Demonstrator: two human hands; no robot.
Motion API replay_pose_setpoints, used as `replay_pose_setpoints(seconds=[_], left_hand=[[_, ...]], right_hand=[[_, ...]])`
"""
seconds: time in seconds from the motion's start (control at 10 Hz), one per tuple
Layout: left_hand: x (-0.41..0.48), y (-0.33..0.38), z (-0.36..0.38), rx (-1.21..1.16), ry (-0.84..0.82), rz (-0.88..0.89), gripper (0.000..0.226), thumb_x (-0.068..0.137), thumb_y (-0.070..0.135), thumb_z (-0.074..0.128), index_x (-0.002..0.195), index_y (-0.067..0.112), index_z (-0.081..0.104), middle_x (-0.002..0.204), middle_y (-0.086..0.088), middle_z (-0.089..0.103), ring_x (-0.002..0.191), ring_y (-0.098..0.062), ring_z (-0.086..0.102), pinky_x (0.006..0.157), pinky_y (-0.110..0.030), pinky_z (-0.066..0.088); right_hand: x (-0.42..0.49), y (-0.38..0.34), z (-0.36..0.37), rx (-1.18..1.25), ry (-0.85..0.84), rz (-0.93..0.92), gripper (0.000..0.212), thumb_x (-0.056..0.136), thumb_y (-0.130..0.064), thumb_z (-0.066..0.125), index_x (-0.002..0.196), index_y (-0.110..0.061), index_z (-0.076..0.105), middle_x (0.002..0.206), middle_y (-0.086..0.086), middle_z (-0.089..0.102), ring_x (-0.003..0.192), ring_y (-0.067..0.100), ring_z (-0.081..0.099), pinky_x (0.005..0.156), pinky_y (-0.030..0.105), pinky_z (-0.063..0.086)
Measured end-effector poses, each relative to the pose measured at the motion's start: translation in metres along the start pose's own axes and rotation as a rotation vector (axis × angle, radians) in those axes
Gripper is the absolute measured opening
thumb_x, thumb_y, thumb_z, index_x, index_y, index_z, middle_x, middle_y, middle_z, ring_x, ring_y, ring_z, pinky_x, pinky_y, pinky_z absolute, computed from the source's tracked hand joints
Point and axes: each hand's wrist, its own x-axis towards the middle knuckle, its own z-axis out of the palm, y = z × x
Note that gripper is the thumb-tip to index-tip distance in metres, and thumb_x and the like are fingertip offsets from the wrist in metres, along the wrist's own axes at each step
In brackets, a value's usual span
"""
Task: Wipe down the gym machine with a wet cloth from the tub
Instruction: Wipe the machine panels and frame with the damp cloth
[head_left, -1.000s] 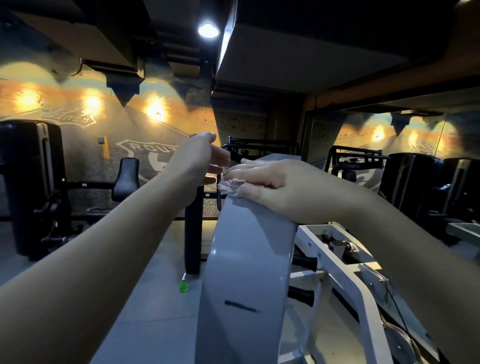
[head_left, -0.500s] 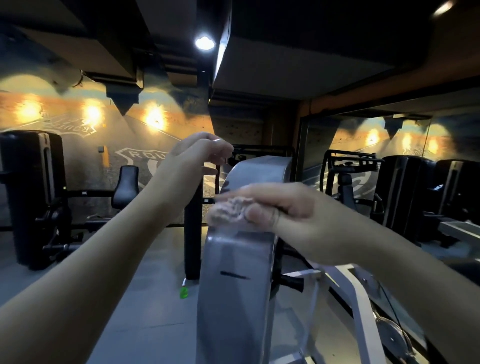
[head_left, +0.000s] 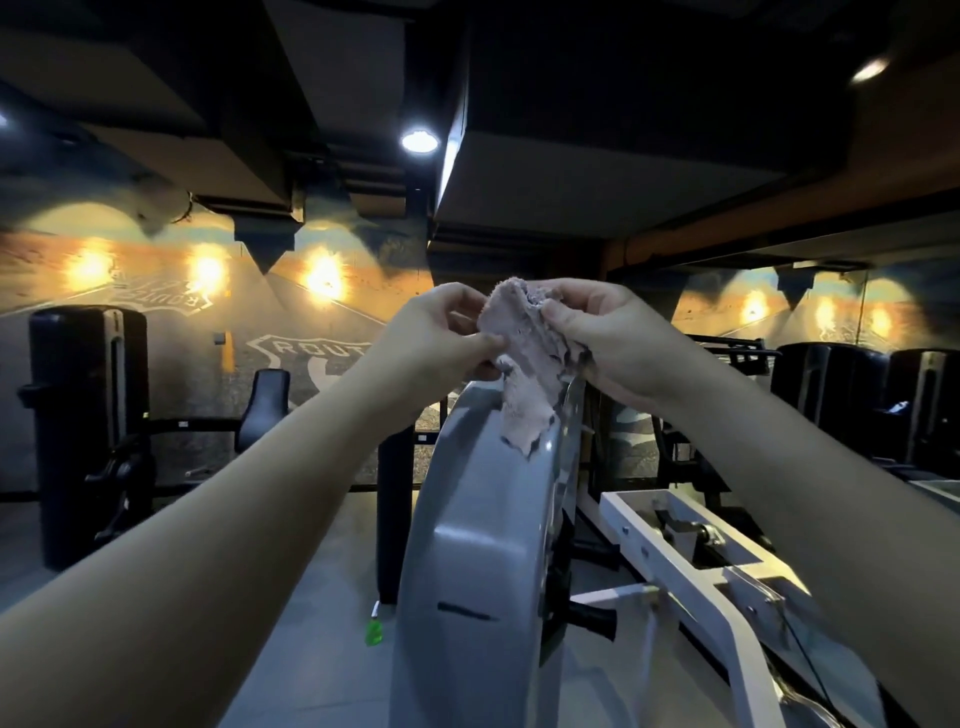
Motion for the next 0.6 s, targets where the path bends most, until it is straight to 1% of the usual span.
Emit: replay_pose_setpoints(seconds=[0.1, 0.2, 0.3, 0.4, 0.5, 0.6], left_hand=[[0.016, -0.008, 0.004, 0.032, 0.009, -0.019, 0.014, 0.091, -0.004, 0.068, 0.097, 0.007, 0.072, 0.097, -0.021, 0.074, 0.094, -0.039, 0.074, 0.091, -0.047, 0.060], [0.025, -0.023, 0.002, 0.194, 0.016, -0.057, 0.038, 0.088, -0.005, 0.054, 0.078, 0.019, 0.081, 0.086, -0.015, 0.076, 0.094, -0.047, 0.069, 0.094, -0.056, 0.058], [0.024, -0.032, -0.002, 0.206, 0.106, -0.092, 0.038, 0.086, 0.000, 0.051, 0.072, 0.019, 0.081, 0.080, -0.004, 0.075, 0.094, -0.040, 0.068, 0.093, -0.056, 0.057], [0.030, -0.040, -0.003, 0.139, 0.175, -0.129, 0.022, 0.087, 0.008, 0.060, 0.077, 0.014, 0.079, 0.090, -0.009, 0.073, 0.098, -0.032, 0.067, 0.094, -0.052, 0.058], [0.042, -0.044, 0.002, 0.107, 0.159, -0.167, 0.014, 0.087, 0.018, 0.062, 0.088, 0.011, 0.075, 0.096, -0.016, 0.073, 0.101, -0.038, 0.068, 0.095, -0.054, 0.055], [0.053, -0.056, 0.012, 0.107, 0.100, -0.234, 0.020, 0.097, 0.020, 0.057, 0.079, 0.013, 0.063, 0.084, -0.008, 0.067, 0.076, -0.024, 0.064, 0.074, -0.036, 0.055]], right_hand=[[0.010, 0.007, -0.008, -0.272, 0.023, -0.073, 0.031, 0.105, -0.015, 0.054, 0.130, -0.030, 0.066, 0.124, 0.001, 0.069, 0.115, 0.016, 0.068, 0.100, 0.048, 0.056], [0.003, 0.021, -0.009, -0.512, -0.122, -0.092, 0.028, 0.100, -0.017, 0.054, 0.117, -0.036, 0.067, 0.118, -0.006, 0.068, 0.111, 0.013, 0.066, 0.097, 0.049, 0.056], [-0.005, 0.028, -0.003, -0.623, -0.199, -0.084, 0.018, 0.089, -0.035, 0.053, 0.102, -0.041, 0.064, 0.122, -0.011, 0.065, 0.116, 0.014, 0.061, 0.098, 0.056, 0.051], [0.000, 0.028, 0.002, -0.639, -0.215, -0.087, 0.020, 0.093, -0.061, 0.049, 0.109, -0.049, 0.055, 0.123, -0.015, 0.067, 0.115, 0.009, 0.063, 0.096, 0.052, 0.053], [0.007, 0.027, 0.003, -0.785, -0.328, -0.009, 0.039, 0.101, -0.060, 0.044, 0.138, -0.069, 0.038, 0.146, -0.026, 0.052, 0.135, 0.002, 0.048, 0.111, 0.041, 0.043], [0.025, 0.032, -0.002, -0.878, -0.351, 0.053, 0.035, 0.103, -0.062, 0.038, 0.137, -0.069, 0.041, 0.148, -0.023, 0.051, 0.136, 0.005, 0.047, 0.114, 0.037, 0.038]])
